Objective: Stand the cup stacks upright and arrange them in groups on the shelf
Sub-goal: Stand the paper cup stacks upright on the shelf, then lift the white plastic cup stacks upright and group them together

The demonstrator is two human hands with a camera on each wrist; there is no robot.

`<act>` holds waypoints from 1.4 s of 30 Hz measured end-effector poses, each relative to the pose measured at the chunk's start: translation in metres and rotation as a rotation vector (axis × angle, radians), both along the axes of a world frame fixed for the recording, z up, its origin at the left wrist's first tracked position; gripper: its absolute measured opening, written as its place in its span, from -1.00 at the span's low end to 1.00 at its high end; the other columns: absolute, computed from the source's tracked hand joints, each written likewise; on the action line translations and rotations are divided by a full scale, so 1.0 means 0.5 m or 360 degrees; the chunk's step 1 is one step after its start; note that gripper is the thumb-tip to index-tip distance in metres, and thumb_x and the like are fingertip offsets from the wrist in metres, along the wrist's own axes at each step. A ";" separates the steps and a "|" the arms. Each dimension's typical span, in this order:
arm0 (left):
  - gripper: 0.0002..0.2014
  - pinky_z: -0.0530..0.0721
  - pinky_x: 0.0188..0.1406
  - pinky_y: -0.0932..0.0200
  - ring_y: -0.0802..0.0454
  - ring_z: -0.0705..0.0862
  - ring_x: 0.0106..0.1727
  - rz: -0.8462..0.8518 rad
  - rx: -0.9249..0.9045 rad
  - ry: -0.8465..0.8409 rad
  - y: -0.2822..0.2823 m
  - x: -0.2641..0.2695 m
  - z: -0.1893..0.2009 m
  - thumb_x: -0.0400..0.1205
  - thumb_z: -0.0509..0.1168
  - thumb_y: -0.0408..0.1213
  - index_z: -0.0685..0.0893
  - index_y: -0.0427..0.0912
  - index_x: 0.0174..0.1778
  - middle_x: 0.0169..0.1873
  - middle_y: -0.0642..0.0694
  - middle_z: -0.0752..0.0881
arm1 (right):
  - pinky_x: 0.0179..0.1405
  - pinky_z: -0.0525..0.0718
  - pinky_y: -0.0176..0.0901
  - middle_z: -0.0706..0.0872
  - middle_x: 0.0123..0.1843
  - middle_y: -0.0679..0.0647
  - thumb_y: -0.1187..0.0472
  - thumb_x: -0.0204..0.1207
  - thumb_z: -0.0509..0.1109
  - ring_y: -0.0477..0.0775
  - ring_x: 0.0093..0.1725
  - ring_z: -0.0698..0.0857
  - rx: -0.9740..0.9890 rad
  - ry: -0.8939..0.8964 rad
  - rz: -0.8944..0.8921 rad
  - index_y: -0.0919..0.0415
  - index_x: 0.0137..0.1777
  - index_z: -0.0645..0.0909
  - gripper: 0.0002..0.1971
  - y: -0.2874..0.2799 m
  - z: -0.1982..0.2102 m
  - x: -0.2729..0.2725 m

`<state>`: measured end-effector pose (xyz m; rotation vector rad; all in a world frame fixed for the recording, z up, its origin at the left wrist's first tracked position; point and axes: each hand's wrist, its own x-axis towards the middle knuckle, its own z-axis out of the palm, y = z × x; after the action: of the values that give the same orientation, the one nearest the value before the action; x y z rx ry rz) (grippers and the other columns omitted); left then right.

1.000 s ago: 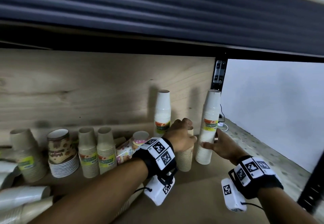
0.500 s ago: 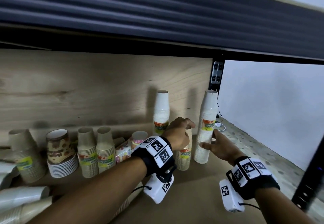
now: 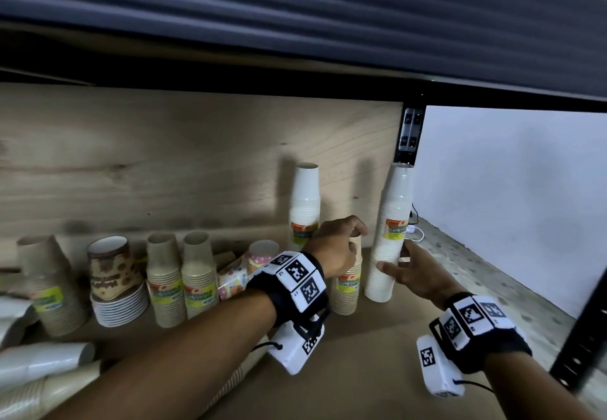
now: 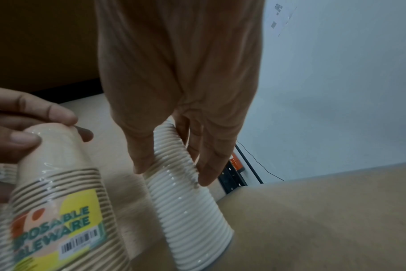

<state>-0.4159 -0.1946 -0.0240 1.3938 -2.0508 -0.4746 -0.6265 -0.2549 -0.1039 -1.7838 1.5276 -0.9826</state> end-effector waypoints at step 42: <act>-0.73 0.70 0.18 0.05 0.02 0.72 0.10 0.0430 0.0553 -0.0849 0.296 0.509 -0.015 0.54 0.42 -0.03 0.77 -0.04 0.10 0.08 0.00 0.78 | -0.17 0.64 -0.20 0.73 0.01 -0.01 0.01 0.36 0.60 0.00 -0.09 0.70 0.0425 0.0738 0.0636 -0.10 0.17 0.62 -0.61 0.245 0.045 0.319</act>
<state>-0.1615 -0.0466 -0.0313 2.1621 -2.1981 -0.3807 -0.4669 -0.1323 -0.0814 -2.0923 1.3908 -0.1679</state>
